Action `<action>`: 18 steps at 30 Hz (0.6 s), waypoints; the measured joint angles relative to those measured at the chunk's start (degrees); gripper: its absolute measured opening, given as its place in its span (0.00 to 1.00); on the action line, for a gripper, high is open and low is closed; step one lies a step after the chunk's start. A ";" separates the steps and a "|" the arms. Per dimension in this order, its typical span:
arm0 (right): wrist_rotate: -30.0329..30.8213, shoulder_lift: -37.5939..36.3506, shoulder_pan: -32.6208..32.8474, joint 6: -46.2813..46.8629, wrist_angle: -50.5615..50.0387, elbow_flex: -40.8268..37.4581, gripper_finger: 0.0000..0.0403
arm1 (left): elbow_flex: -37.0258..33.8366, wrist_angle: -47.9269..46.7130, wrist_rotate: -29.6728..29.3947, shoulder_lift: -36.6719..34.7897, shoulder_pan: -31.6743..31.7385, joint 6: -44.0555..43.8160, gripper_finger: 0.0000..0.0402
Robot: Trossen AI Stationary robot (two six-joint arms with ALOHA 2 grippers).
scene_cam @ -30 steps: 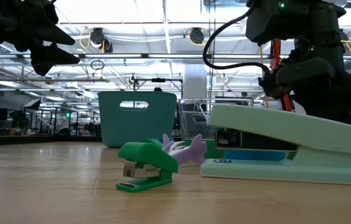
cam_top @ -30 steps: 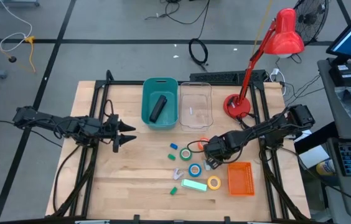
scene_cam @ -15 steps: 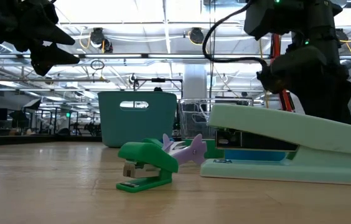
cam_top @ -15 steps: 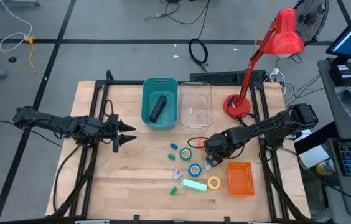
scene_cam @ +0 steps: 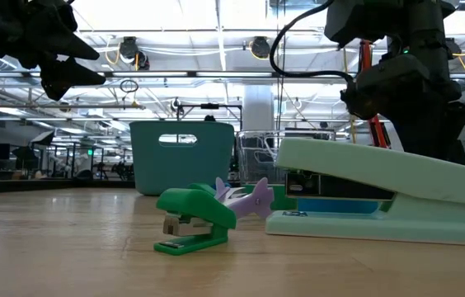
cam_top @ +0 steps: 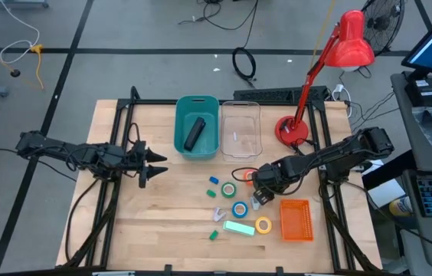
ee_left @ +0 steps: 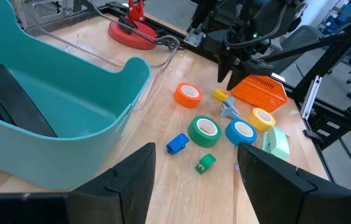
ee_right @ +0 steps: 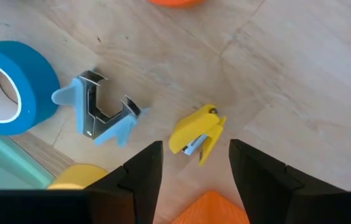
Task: Pick and place Stapler, Stapler remover, tape
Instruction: Put the small yellow stapler into the green bin
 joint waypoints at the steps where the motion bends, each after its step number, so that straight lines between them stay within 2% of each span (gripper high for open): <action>1: -0.01 0.00 0.00 -0.21 0.01 0.00 0.45 | 0.00 0.00 -0.01 0.02 0.00 0.00 0.57; 12: 1.68 0.00 0.00 1.74 0.44 0.02 0.65 | 0.00 0.00 -0.02 0.02 0.00 0.02 0.57; 18: 1.68 0.00 0.01 3.37 0.80 0.00 0.68 | 0.00 0.00 -0.02 0.01 0.00 0.02 0.57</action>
